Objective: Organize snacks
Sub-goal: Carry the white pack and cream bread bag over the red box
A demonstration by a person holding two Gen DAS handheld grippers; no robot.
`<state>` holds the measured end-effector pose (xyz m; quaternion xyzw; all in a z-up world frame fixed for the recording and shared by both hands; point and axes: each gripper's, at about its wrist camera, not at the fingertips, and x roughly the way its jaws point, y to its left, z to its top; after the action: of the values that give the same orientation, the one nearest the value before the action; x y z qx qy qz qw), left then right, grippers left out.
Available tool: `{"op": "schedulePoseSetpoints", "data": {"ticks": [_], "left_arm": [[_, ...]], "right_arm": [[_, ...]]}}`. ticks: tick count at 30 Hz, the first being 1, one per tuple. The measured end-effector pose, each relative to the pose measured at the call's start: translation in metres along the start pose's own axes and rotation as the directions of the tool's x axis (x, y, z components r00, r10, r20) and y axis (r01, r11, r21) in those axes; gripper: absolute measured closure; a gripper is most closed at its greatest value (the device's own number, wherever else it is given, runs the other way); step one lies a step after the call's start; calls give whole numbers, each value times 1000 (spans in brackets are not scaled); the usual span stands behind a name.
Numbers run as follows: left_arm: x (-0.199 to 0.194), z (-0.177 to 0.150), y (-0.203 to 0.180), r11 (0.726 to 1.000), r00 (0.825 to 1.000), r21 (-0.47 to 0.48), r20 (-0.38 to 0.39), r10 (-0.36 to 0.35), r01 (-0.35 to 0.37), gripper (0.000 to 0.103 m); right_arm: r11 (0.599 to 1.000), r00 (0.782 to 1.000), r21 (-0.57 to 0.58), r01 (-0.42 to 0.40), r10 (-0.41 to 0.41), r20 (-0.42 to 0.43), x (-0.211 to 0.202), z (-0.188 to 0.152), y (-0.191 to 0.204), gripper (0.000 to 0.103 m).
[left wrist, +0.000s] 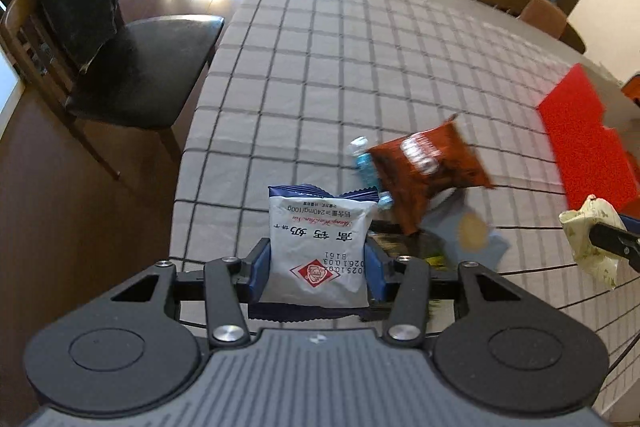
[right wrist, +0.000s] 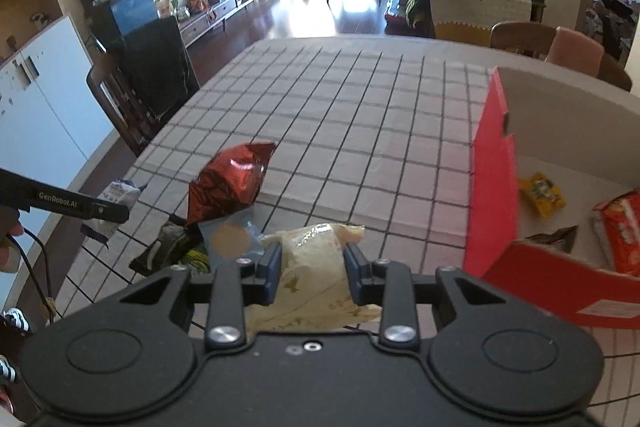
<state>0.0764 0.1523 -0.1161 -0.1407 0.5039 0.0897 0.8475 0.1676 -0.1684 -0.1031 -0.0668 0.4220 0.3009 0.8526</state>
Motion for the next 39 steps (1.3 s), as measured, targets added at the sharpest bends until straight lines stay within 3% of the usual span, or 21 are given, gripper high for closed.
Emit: {"op": "schedulePoseSetpoints", "data": {"ticks": [10,20,24,27,32,39], "left_arm": [[-39,12,-62,995,995,82,77,-66,60,56],[-55,26,-155,969,984,234,134,-115,81,56],[-50,32,-191,959,983,268,131,-130,91,56],[-45,35,-216,953,983,287,120,-139,100,56],[-42,37,-247,952,981,279,112,-160,124,56],[-37,26,-262,952,982,272,89,-169,140,56]], "right_arm": [[999,994,44,32,-36,100,-49,19,-39,71],[994,983,70,81,-91,158,-80,26,-96,71],[993,981,67,94,-104,165,-85,27,-119,81],[991,981,79,103,-115,155,-85,30,-141,82],[996,990,75,44,-54,131,-97,28,-171,82],[996,999,79,-38,35,36,-102,-9,-186,81]]}}
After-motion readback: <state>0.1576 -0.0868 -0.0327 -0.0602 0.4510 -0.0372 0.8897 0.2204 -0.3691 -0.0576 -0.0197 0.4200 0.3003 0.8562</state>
